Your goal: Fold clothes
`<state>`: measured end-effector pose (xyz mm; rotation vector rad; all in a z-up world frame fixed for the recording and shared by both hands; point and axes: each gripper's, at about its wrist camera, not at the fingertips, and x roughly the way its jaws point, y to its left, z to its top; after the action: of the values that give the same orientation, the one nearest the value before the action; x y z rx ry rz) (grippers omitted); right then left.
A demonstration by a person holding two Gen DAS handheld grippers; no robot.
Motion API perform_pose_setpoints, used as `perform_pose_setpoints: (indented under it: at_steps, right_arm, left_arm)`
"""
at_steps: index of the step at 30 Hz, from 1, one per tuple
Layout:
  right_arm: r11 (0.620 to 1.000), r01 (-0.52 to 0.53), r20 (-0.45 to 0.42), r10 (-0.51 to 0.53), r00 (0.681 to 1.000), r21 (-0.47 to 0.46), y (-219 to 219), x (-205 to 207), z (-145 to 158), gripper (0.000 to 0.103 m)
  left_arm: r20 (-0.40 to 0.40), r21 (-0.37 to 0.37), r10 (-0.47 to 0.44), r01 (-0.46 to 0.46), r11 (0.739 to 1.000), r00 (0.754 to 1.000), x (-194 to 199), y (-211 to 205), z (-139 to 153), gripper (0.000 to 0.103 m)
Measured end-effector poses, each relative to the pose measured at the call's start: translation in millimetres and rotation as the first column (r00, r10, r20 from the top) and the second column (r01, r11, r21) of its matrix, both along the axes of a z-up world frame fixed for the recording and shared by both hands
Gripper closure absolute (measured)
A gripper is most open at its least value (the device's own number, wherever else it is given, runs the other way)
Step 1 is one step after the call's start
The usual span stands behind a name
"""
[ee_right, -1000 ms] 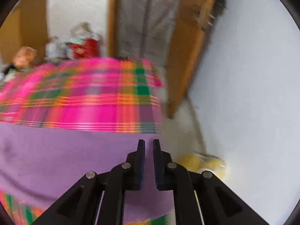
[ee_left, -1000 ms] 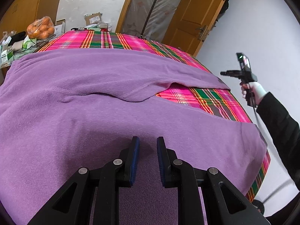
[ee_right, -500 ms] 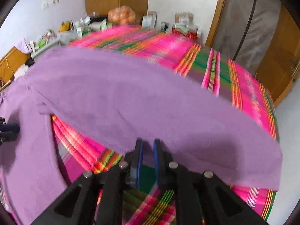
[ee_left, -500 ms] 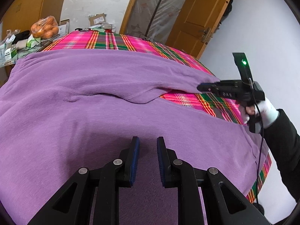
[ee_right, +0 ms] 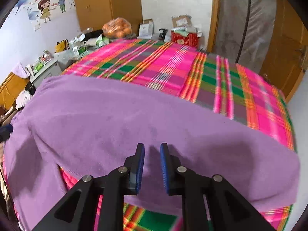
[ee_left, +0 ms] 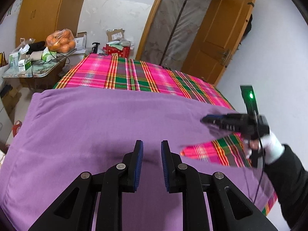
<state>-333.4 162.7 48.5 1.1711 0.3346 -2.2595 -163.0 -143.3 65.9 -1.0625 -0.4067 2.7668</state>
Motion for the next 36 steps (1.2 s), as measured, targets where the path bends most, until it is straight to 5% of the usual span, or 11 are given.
perform_pose_setpoints:
  at_steps: [8,10,20,29,36]
  right_arm:
    - [0.997,-0.076,-0.051,0.077,0.996,0.019,-16,6,3,0.084]
    - [0.998,-0.057,-0.063,0.058,0.996,0.014,-12,-1,6,0.084]
    - [0.977,0.214,-0.016,-0.214,0.977,-0.012,42,-39,2,0.084]
    - [0.994,0.106,0.004,-0.106,0.994,0.003,-8,-38,5,0.083]
    - [0.956,0.288,0.034,-0.287,0.957,-0.06,31,-65,11,0.079]
  left_arm:
    - [0.146,-0.032,-0.074,0.079,0.996,0.987,-55,31,-50,0.084]
    - [0.128,-0.08,-0.094,0.105,0.991,0.987,-48,39,-50,0.084]
    - [0.101,-0.031,-0.094,0.098,0.995,0.99,-19,18,-52,0.084]
    - [0.097,0.019,-0.072,0.07,0.997,0.993,-6,9,-57,0.083]
    - [0.107,0.077,-0.08,0.072,0.994,0.991,-6,3,-60,0.083]
